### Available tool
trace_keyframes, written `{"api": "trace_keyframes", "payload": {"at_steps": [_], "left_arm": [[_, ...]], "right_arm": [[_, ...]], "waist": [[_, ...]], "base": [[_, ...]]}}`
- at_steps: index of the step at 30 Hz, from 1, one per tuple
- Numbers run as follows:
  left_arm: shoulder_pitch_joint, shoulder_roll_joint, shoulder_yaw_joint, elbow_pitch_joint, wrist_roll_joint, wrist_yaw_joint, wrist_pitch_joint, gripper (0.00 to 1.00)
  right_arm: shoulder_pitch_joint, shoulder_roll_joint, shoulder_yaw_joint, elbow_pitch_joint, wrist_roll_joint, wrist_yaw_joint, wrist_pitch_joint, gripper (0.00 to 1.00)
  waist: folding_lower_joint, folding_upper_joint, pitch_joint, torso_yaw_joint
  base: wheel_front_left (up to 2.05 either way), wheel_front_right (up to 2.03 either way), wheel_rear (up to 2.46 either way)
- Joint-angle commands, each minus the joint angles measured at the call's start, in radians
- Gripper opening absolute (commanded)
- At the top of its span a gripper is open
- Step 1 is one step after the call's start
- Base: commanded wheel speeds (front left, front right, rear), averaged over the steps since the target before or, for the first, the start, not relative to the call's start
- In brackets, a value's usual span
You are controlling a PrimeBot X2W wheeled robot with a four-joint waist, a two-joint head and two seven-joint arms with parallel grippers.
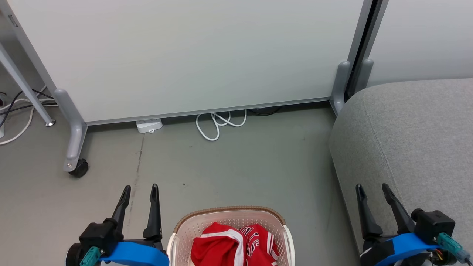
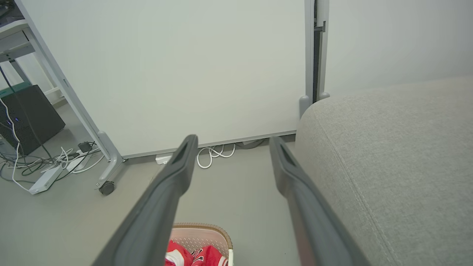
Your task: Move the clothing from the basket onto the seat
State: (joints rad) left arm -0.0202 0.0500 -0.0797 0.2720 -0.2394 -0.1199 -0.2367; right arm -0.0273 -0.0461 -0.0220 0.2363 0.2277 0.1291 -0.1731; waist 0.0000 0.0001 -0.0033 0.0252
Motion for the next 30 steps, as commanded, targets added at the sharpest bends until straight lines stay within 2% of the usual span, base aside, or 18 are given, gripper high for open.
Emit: {"api": "trace_keyframes", "payload": {"at_steps": [1, 13, 30], "left_arm": [[0.006, 0.003, -0.004, 0.001, 0.024, -0.004, -0.010, 1.00], [0.009, 0.003, -0.013, 0.013, 0.089, -0.004, -0.031, 1.00], [0.019, 0.002, -0.007, 0.007, 0.071, -0.004, -0.030, 1.00]], "right_arm": [[0.008, -0.006, 0.001, -0.002, -0.024, 0.003, -0.009, 1.00], [0.013, -0.007, 0.006, -0.001, -0.100, 0.003, -0.025, 1.00], [0.004, -0.007, 0.015, 0.008, -0.085, 0.003, -0.031, 1.00]], "waist": [[0.0000, -0.0001, 0.000, 0.001], [0.0000, -0.0001, -0.002, 0.003], [0.0000, -0.0001, 0.001, -0.007]], "base": [[0.00, 0.00, 0.00], [0.00, 0.00, 0.00], [0.00, 0.00, 0.00]]}}
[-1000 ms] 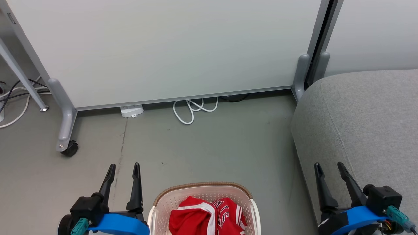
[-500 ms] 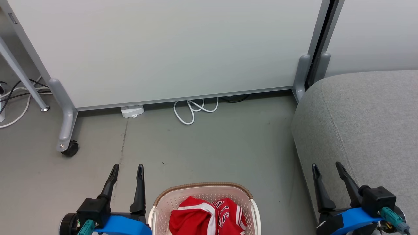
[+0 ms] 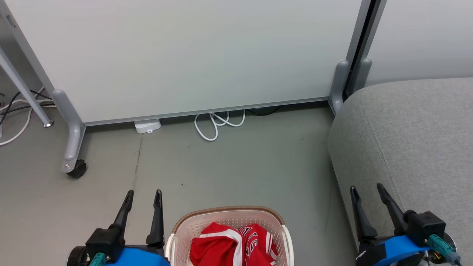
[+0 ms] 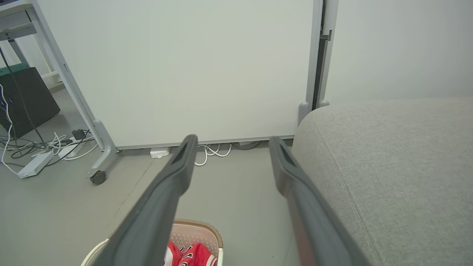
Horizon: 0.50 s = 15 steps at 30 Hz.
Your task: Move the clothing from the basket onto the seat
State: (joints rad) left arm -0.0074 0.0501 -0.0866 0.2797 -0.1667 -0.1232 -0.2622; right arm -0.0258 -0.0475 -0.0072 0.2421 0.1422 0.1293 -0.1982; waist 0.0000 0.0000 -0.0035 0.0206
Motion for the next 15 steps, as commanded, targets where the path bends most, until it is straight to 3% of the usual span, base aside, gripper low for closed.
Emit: {"api": "trace_keyframes", "payload": {"at_steps": [1, 15], "left_arm": [[0.007, 0.002, 0.001, 0.001, -0.003, -0.001, -0.004, 1.00], [-0.080, 0.002, -0.012, 0.111, -0.022, -0.004, -0.003, 1.00]], "right_arm": [[0.000, -0.005, 0.003, 0.001, 0.002, 0.003, -0.005, 1.00], [-0.096, -0.004, 0.060, -0.051, -0.005, 0.002, -0.008, 1.00]], "waist": [[0.0000, 0.0000, 0.004, -0.008], [0.0000, 0.0000, 0.206, -0.147]], "base": [[0.00, 0.00, 0.00], [0.00, 0.00, 0.00]]}}
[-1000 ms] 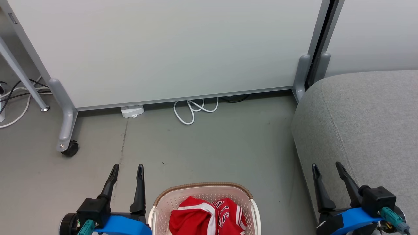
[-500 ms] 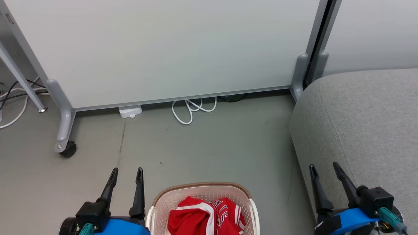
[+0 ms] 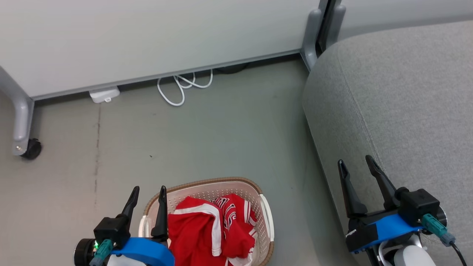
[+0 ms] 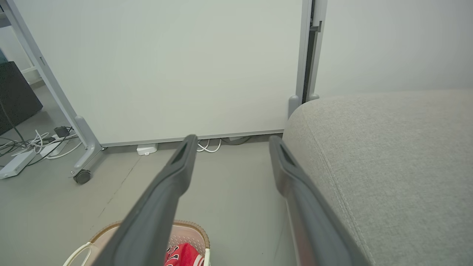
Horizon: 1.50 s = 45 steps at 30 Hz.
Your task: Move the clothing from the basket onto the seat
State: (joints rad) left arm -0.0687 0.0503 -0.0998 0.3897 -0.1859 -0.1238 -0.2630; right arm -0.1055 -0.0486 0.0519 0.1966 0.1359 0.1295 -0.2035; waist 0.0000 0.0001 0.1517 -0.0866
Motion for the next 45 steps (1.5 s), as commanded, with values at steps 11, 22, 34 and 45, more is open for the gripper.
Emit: {"api": "trace_keyframes", "payload": {"at_steps": [11, 22, 34, 45], "left_arm": [[-0.186, 0.008, -0.033, 0.236, -0.050, -0.008, 0.013, 1.00], [-0.341, 0.026, -0.022, 0.454, -0.106, -0.006, 0.087, 1.00], [-0.472, 0.070, 0.022, 0.559, -0.161, 0.017, 0.154, 1.00], [-0.541, 0.112, 0.045, 0.567, -0.189, 0.030, 0.154, 1.00]], "right_arm": [[-0.113, -0.003, 0.033, -0.022, 0.043, 0.002, -0.036, 1.00], [-0.187, -0.002, 0.057, -0.020, 0.094, 0.002, -0.059, 1.00], [-0.248, -0.002, 0.091, -0.090, 0.170, 0.002, -0.063, 1.00], [-0.257, -0.002, 0.117, -0.104, 0.222, 0.002, -0.063, 1.00]], "waist": [[0.0000, -0.0001, 0.267, -0.132], [0.0000, -0.0001, 0.452, -0.204], [0.0000, -0.0001, 0.617, -0.267], [0.0000, -0.0001, 0.682, -0.316]], "base": [[0.00, 0.00, 0.00], [0.00, 0.00, 0.00], [0.00, 0.00, 0.00], [0.00, 0.00, 0.00]]}}
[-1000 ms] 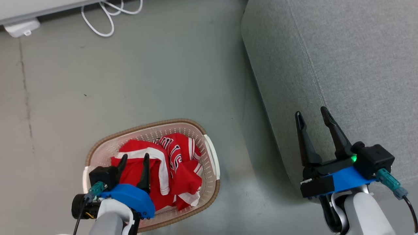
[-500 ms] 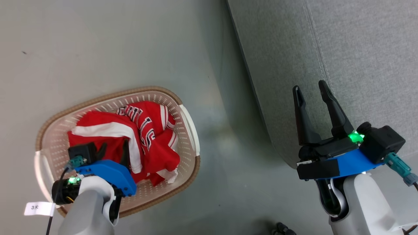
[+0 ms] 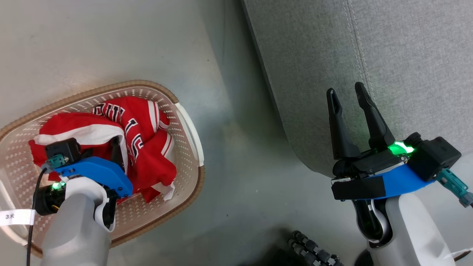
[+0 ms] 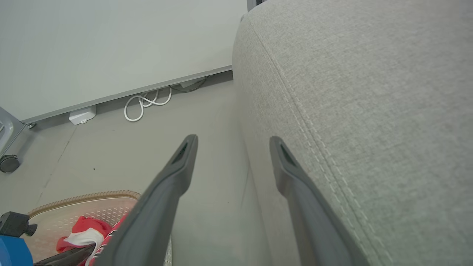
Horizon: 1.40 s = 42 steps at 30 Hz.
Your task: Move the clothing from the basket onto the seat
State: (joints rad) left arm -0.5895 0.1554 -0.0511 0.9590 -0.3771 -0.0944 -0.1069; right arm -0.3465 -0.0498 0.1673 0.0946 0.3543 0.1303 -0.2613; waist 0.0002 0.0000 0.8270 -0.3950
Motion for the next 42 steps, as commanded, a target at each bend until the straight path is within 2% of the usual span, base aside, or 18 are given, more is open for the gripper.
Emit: {"api": "trace_keyframes", "payload": {"at_steps": [1, 14, 26, 42], "left_arm": [[-0.022, 0.012, -0.007, -0.002, 0.004, 0.000, -0.003, 1.00], [-0.015, 0.008, -0.046, 0.013, 0.003, -0.014, -0.005, 1.00], [-0.005, 0.004, -0.080, -0.002, -0.062, -0.038, -0.017, 1.00], [-0.092, 0.032, -0.034, 0.018, -0.127, 0.004, 0.009, 1.00]], "right_arm": [[-0.016, -0.001, 0.003, -0.001, 0.008, 0.001, -0.006, 1.00], [-0.028, -0.001, 0.003, 0.022, 0.015, 0.001, -0.006, 1.00], [-0.014, -0.001, 0.005, 0.018, 0.003, 0.001, -0.006, 1.00], [-0.013, -0.001, 0.029, 0.002, 0.043, 0.001, -0.006, 1.00]], "waist": [[-0.0002, 0.0000, 0.008, -0.009], [-0.0002, 0.0000, -0.019, 0.009], [-0.0002, 0.0000, -0.047, 0.025], [-0.0002, 0.0000, 0.031, -0.018]], "base": [[0.00, 0.00, 0.00], [0.00, 0.00, 0.00], [0.00, 0.00, 0.00], [0.00, 0.00, 0.00]]}}
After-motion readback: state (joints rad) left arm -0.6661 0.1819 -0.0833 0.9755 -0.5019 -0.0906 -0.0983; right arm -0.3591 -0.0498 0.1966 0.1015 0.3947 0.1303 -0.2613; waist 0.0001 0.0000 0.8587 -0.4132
